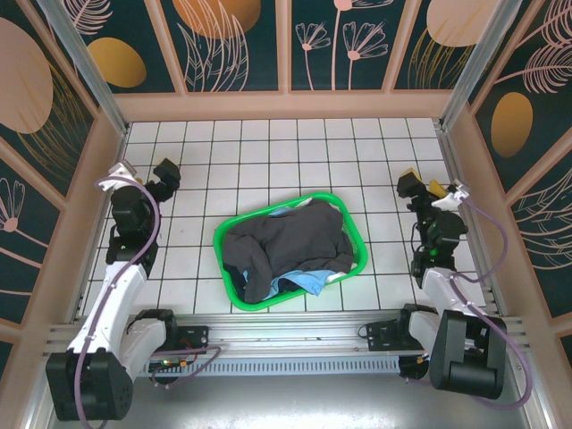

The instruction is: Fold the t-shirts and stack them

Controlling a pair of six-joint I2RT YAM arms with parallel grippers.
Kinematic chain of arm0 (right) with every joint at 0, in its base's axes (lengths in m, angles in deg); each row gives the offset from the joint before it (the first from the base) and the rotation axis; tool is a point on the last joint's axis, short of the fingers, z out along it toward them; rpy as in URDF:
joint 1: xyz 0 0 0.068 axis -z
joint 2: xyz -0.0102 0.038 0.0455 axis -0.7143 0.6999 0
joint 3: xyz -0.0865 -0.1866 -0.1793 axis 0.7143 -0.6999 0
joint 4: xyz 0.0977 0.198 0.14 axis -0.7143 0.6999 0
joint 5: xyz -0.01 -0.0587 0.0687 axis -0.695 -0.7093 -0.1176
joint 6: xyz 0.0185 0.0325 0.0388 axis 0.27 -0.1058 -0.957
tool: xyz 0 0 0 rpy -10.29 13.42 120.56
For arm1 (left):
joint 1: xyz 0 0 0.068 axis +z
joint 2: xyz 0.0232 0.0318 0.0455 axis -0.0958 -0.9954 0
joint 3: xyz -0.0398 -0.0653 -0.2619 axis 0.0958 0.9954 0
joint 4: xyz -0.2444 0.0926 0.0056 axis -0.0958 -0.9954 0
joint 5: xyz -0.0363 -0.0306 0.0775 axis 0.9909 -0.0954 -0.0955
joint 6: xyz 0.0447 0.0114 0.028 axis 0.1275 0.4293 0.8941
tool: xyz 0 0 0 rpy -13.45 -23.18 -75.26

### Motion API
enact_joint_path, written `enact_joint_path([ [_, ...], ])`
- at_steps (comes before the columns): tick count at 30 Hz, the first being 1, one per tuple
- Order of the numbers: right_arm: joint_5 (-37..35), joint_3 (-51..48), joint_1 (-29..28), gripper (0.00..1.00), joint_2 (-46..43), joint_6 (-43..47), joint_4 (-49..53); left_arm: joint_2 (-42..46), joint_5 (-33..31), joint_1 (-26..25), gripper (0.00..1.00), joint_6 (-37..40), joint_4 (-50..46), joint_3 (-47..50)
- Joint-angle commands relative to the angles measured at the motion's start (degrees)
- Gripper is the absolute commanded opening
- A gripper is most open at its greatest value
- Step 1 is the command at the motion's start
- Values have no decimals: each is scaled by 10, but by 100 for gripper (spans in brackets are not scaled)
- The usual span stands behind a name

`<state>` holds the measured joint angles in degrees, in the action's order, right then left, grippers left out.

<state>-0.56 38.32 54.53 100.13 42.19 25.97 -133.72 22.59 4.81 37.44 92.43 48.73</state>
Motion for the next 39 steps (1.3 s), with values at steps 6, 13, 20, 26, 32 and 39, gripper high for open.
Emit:
enact_joint_path([
  [6,-175,177,-361,99,-30,26,609,-60,72,-155,99,21,-118,-21],
  [13,-239,156,-510,99,-161,-15,780,-197,43,-235,99,99,-124,-144],
  [20,-255,98,-667,99,-202,-235,684,-235,27,-236,99,108,-116,-182],
  [26,-396,150,-764,99,-175,-405,895,-268,17,-235,99,123,-117,-181],
  [32,-447,234,-779,99,-104,-386,931,-299,13,-236,99,131,-112,-184],
  [39,-510,282,-833,97,-54,-544,1090,-310,6,-235,99,144,-94,-174],
])
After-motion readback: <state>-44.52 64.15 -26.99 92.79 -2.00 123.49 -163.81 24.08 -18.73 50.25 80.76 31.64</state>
